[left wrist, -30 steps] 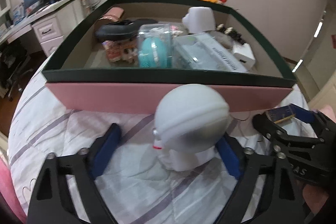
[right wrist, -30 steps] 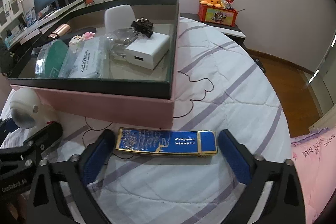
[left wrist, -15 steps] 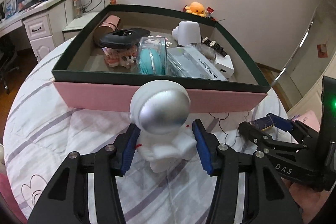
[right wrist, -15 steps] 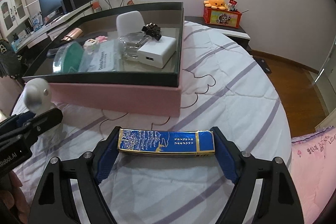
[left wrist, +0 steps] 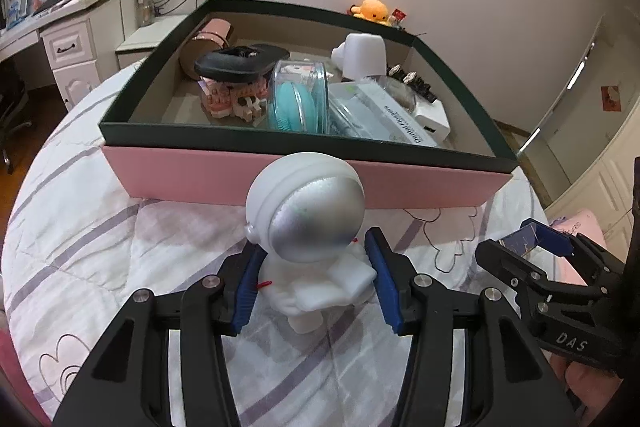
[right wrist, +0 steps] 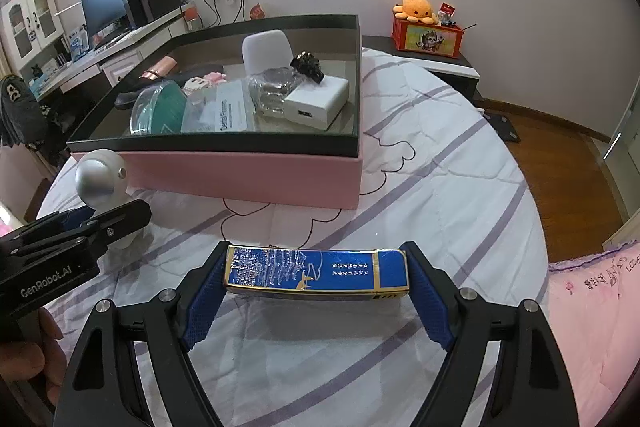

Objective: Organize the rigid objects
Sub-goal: 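Carry the astronaut and blue-gold box into the pink box and release them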

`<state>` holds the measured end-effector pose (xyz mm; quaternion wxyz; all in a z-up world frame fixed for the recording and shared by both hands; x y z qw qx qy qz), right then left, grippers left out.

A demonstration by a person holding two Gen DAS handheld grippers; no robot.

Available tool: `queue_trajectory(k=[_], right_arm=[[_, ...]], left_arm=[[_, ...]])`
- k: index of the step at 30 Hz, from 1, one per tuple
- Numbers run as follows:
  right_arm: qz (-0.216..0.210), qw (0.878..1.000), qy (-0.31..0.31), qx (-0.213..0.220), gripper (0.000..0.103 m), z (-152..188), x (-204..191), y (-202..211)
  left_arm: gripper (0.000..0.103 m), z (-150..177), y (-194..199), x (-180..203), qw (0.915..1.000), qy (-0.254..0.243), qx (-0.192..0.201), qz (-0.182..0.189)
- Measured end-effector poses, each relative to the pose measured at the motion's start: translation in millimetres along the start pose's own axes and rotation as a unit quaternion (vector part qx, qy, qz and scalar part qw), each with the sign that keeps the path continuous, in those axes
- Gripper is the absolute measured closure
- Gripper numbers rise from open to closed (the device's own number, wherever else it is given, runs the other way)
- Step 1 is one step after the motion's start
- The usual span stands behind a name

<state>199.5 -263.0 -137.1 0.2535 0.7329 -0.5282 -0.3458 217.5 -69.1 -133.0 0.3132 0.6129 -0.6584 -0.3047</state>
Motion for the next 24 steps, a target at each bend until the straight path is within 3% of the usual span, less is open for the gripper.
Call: queue_trajectory(k=[15,24], right_arm=[[-0.024,0.999,0.024,0.035,0.020,-18.3,-29.6,34.6],[-0.041,0.995,0.062,0.071,0.020,-79.1,-49.7,46.7]], left_arm=[[0.052,-15.7,67.7,-22.8,0.9981,0.010,0.061,-0.009],[0.052,-68.4,90.8,-35.6,0.9950,0.007,0.099,-0.013]])
Point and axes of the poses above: each gripper's, at about its wrist camera, not at the fingertips, and y roughly against the way its jaws point, x to its right, z to its underside, the point moved 4 cm from there along -y, roughly the way its jaws point, and after that the axes turned 14 degrees about -z, right-handed, at the moved point
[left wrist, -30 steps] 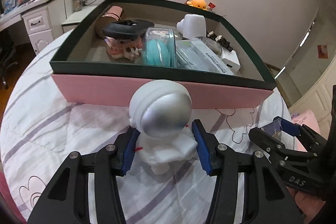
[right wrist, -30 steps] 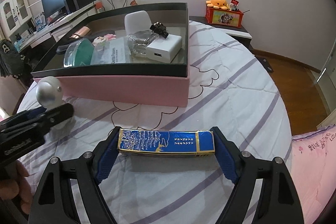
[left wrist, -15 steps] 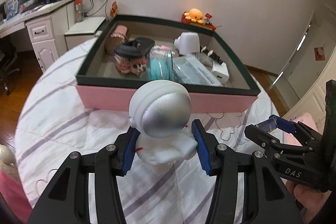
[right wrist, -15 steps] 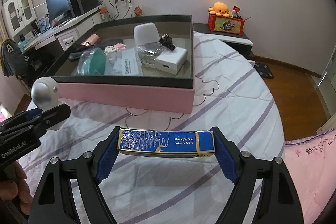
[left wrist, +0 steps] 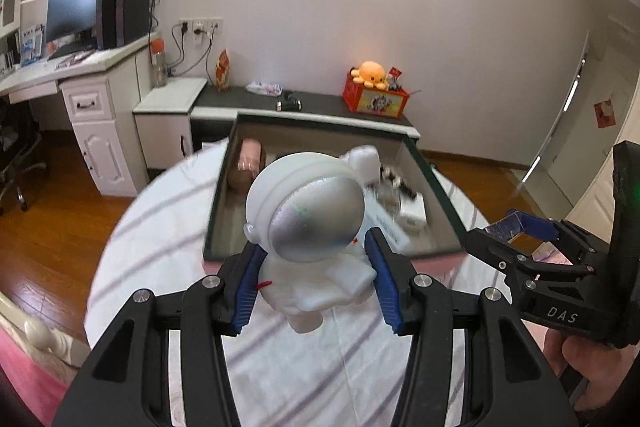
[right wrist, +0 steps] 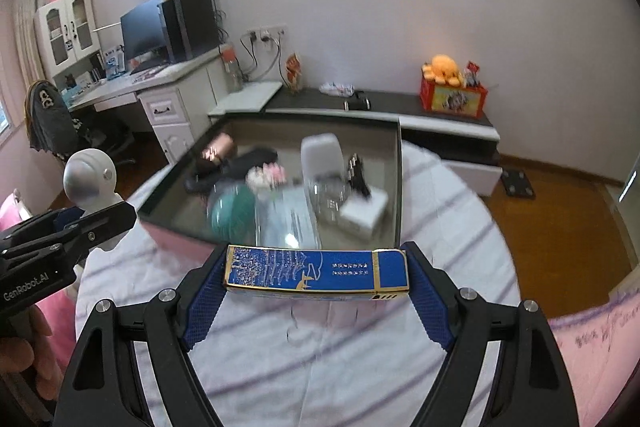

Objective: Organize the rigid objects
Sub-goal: 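Carry the astronaut and blue-gold box into the pink box and release them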

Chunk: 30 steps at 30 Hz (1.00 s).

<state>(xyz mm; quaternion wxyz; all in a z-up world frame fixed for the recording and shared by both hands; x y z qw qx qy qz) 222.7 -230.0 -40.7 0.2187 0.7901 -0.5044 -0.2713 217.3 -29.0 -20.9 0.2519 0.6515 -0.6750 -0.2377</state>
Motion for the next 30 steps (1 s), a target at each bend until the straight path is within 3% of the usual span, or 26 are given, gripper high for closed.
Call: queue_trajectory(k=[9,18,30], right_arm=[[0.005,1.000,-0.001,-0.011,0.020,-46.1,23.9,-50.8],[0.014,0.998,-0.012,-0.057,0.020,-23.0,42.5,-93.5],[0.035,0.996,-0.010,-0.080,0.019,-7.4,47.0,-109.4]], left_arm=[[0.052,-46.4,-49.6,6.7,0.9999,-0.011,-0.003,0.004],[0.052,-18.9,-106.1,-2.1,0.9981,-0.003,-0.061,0.003],[0.052,-2.3,-116.1,-1.8,0.9969,-0.009,-0.078,-0.001]])
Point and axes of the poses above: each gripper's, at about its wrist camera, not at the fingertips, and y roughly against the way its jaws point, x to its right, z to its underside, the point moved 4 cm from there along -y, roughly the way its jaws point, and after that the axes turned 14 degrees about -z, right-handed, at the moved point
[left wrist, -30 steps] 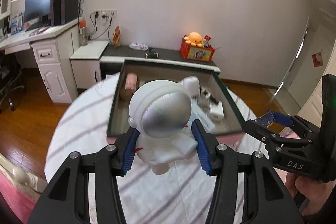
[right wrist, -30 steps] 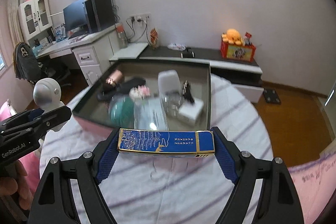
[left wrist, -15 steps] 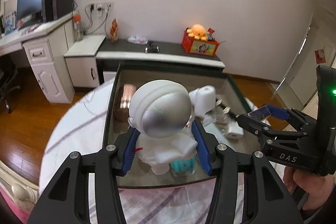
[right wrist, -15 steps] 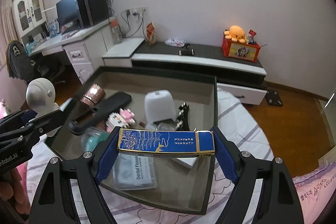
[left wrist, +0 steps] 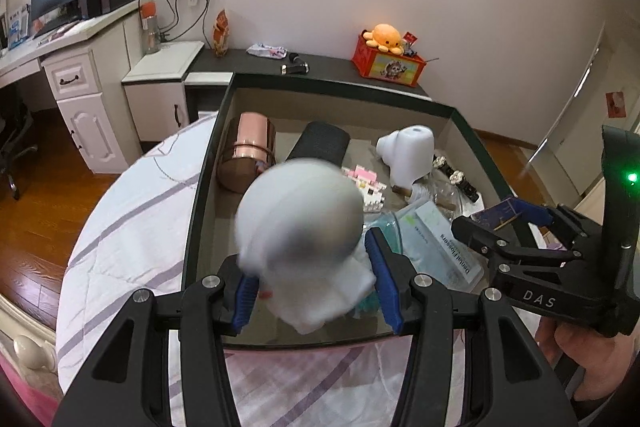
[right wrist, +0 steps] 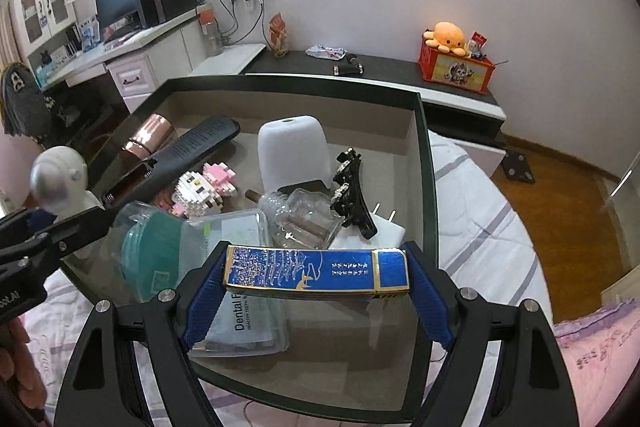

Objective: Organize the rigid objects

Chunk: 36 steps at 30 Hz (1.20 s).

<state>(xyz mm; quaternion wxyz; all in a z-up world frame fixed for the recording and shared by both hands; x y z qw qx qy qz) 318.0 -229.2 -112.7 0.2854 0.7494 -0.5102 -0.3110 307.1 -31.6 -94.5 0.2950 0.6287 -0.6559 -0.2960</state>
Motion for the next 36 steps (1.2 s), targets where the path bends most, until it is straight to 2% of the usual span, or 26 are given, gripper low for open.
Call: queue_trajectory(k=[4,5,7,8,10,12,14,20,27,31,36], right_arm=[[0.004,1.000,0.005,0.000,0.016,0.2,-1.1,0.5],[0.005,1.000,0.006,0.001,0.014,0.4,-1.6,1.1],[0.002,1.000,0.008,0.002,0.011,0.8,-2.2,1.5],[0.002,1.000,0.009,0.002,0.010,1.5,-3.3,1.7],[-0.005,1.000,0.010,0.006,0.001,2.4,-7.2,4.1],[-0.006,1.000,0.012,0.009,0.000,2.1,-10.2,7.2],[-0.011,1.000,0.012,0.013,0.000,1.6,-13.6,11.5],[-0.017,0.999,-0.008,0.037,0.000,-0.8,-17.3,35.9],[-0.024,0.995,-0.020,0.099,0.000,1.6,-37.3,102.1],[-0.023,0.991,-0.013,0.134,0.000,15.9,-60.4,156.6],[-0.016,0.983,-0.008,0.181,0.000,56.6,-89.8,225.5]], left_arm=[[0.050,5.6,-0.2,-1.6,1.0000,0.000,-0.005,-0.005],[0.047,6.7,1.0,-0.8,1.0000,-0.001,-0.005,-0.006],[0.039,6.9,3.3,-0.6,0.9999,-0.004,-0.002,-0.013],[0.032,7.0,4.9,0.0,0.9999,-0.006,-0.001,-0.014],[0.021,6.0,10.1,0.5,0.9998,-0.006,0.005,-0.016],[0.006,3.7,18.1,0.7,0.9997,-0.005,0.016,-0.019],[0.001,2.0,29.0,1.2,0.9993,-0.006,0.032,-0.018],[0.000,-0.3,63.0,-4.0,0.9975,0.005,0.063,-0.031],[0.000,5.0,130.2,-19.1,0.9910,0.034,0.119,-0.051],[0.000,22.2,183.6,-20.6,0.9847,0.029,0.155,-0.074],[0.000,49.2,245.7,-17.8,0.9750,0.020,0.198,-0.099]])
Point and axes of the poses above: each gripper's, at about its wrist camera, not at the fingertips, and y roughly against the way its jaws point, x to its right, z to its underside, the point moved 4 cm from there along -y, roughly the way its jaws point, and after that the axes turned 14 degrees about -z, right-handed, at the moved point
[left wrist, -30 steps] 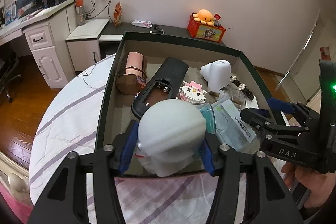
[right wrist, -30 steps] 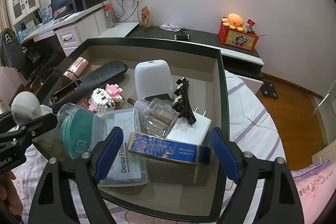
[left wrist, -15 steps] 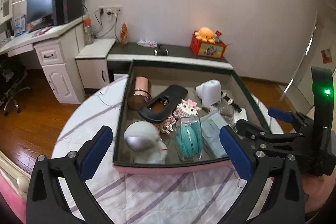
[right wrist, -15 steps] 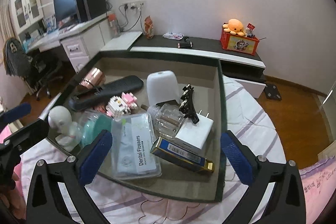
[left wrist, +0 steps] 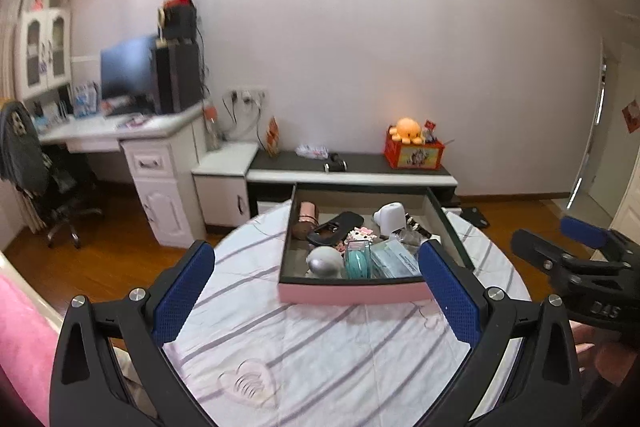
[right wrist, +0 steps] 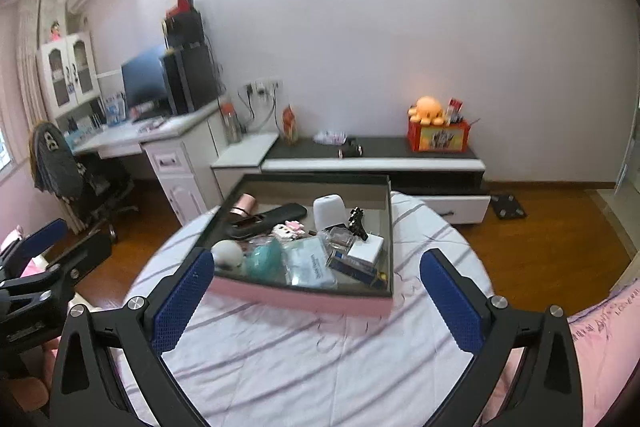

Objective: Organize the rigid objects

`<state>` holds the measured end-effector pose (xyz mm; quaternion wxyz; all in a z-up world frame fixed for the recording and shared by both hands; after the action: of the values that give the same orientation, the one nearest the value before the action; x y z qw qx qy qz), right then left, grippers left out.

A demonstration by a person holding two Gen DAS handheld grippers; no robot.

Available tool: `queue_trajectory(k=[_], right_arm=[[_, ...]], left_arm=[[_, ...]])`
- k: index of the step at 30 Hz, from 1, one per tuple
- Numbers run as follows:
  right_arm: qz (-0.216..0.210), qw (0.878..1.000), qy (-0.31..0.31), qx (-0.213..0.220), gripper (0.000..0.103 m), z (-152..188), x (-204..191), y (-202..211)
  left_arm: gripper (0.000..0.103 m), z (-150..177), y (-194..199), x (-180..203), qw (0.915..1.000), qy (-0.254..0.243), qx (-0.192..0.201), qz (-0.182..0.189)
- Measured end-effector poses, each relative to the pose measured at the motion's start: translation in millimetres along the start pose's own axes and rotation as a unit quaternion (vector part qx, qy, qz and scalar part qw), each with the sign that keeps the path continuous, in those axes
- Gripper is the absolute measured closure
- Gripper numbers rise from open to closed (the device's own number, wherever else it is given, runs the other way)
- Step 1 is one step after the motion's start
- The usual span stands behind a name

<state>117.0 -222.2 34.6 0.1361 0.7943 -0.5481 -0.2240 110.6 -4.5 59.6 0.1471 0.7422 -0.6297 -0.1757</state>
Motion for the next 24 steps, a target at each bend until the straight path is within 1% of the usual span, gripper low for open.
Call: queue_trajectory(k=[6,9,11,14,18,20,24], right_arm=[[0.015,0.999,-0.006,0.034,0.000,38.3,-23.3,82.2],[0.026,0.999,0.000,0.039,0.000,56.5,-31.4,107.7],[0.026,0.999,0.000,0.043,0.000,68.7,-36.7,122.8],[0.035,0.998,0.007,0.055,0.000,78.4,-43.7,142.9],[0.037,0.997,0.011,0.071,0.000,85.4,-50.8,164.8],[0.043,0.996,0.019,0.079,0.000,86.8,-55.1,172.5],[0.040,0.995,0.021,0.090,0.000,86.5,-59.2,181.1]], left_arm=[[0.000,17.9,74.5,-9.6,0.9995,-0.007,0.030,-0.009],[0.000,29.7,104.0,-9.3,0.9992,-0.008,0.039,-0.010],[0.000,38.6,123.0,-9.4,0.9990,-0.006,0.043,-0.007],[0.000,48.8,143.3,-8.8,0.9988,-0.002,0.049,-0.004],[0.000,58.4,166.4,-9.3,0.9984,-0.001,0.057,-0.002],[0.000,61.5,175.3,-11.3,0.9981,0.000,0.061,-0.001],[0.000,64.3,183.6,-15.0,0.9979,0.005,0.064,-0.001]])
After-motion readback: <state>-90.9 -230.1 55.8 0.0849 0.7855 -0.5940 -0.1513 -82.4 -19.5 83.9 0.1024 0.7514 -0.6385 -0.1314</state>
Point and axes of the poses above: each gripper's, at about its wrist camera, not at the fingertips, and y roughly against the way its jaws point, x to its right, z to its underside, the point moved 4 cm from there along -y, roughly the way its jaws point, and after that the axes turned 14 degrees about -z, right-handed, at the moved point
